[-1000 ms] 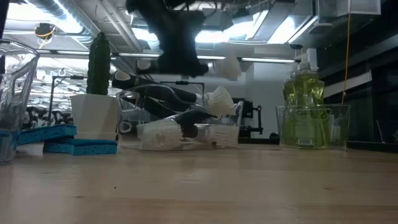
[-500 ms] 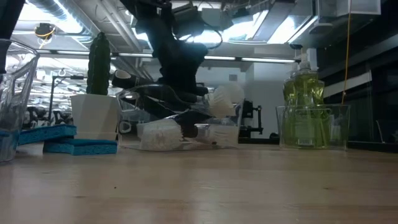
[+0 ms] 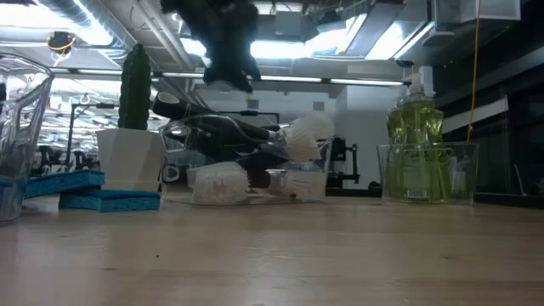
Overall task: Pick & Place Kitchen Sink Supplies
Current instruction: Adjust the top left transparent bin
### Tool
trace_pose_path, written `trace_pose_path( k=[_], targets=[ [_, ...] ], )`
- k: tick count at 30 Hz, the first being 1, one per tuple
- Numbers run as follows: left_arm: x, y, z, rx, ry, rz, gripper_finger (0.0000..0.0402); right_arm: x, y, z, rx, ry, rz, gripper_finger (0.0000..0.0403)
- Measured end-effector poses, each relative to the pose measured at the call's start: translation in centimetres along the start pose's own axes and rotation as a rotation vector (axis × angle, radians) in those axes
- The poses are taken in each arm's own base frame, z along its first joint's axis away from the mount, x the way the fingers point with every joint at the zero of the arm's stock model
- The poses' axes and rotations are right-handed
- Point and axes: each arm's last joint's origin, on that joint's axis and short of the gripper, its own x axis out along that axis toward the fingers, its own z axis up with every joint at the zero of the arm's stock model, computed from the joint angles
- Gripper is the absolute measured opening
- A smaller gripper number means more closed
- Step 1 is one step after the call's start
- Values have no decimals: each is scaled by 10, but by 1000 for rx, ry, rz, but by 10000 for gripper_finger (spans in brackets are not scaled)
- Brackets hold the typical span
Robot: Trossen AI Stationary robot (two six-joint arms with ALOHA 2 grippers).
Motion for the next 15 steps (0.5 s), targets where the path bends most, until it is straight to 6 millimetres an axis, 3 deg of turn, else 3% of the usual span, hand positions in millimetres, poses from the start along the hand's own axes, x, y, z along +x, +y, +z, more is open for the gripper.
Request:
trace_pose_path(
  k=[6, 13, 15],
  targets=[
    [-43, -25, -15, 236, 7, -76, 153, 4, -4, 3, -19, -1, -26, 196],
    [-57, -31, -56, 484, 372, -94, 21, 7, -11, 3, -35, 50, -40, 196],
    [-60, -35, -65, 539, 450, -161, 9, 8, -12, 3, -40, 64, -41, 196]
  ],
)
